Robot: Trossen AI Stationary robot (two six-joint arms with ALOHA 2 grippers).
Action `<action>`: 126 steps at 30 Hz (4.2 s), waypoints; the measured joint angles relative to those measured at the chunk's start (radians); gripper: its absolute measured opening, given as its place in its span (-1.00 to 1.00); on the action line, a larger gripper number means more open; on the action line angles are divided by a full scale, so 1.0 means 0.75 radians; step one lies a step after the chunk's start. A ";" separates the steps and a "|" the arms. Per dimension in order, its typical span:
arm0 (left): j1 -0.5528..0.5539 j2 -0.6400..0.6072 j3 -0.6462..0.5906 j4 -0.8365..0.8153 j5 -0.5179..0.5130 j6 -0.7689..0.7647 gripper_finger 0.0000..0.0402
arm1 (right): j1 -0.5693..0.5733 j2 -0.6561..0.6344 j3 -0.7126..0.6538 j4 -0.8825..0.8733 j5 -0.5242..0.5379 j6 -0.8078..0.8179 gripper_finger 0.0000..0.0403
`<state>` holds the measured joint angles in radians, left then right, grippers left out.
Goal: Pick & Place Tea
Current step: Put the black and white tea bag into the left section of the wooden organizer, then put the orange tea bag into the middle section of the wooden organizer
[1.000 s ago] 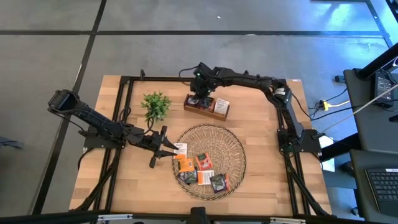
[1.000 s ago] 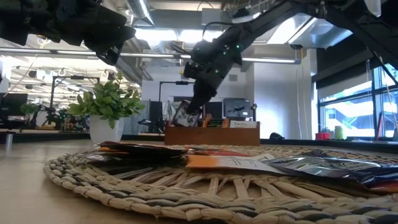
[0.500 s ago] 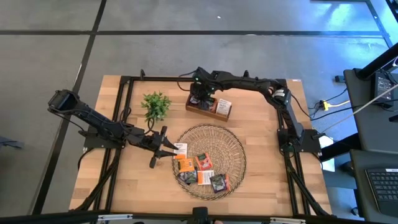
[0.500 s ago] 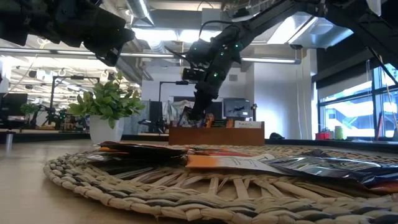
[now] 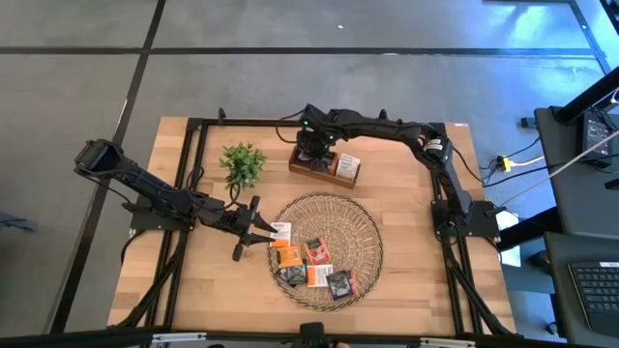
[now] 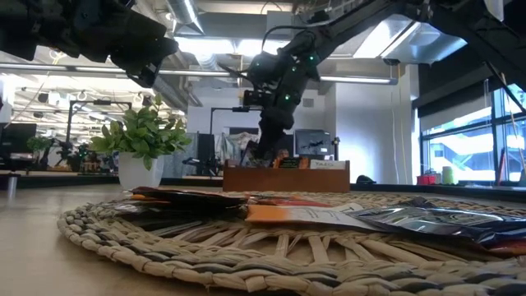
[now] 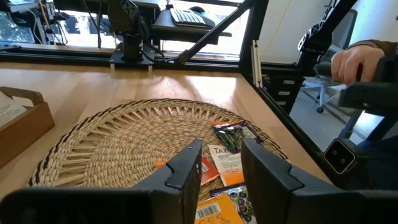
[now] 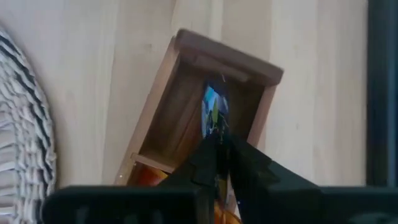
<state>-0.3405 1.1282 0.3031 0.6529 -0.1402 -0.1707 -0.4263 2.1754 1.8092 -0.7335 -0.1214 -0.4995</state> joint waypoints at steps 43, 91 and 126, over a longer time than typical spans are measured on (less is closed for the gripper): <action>0.000 0.001 0.000 -0.039 0.005 -0.039 -0.46 | 0.190 0.002 -0.067 0.131 0.348 0.143 -0.43; -0.003 0.388 0.070 0.251 -0.065 -0.298 -0.51 | 0.722 -0.713 -1.350 1.197 -0.005 0.732 -0.43; 0.009 0.982 0.665 -0.171 0.096 -0.303 -0.99 | 0.722 -0.713 -1.355 1.186 -0.041 0.834 -0.43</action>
<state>-0.3340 1.8645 0.8017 0.5249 -0.0681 -0.3980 0.1155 1.6409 0.7933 0.1558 -0.1523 0.1257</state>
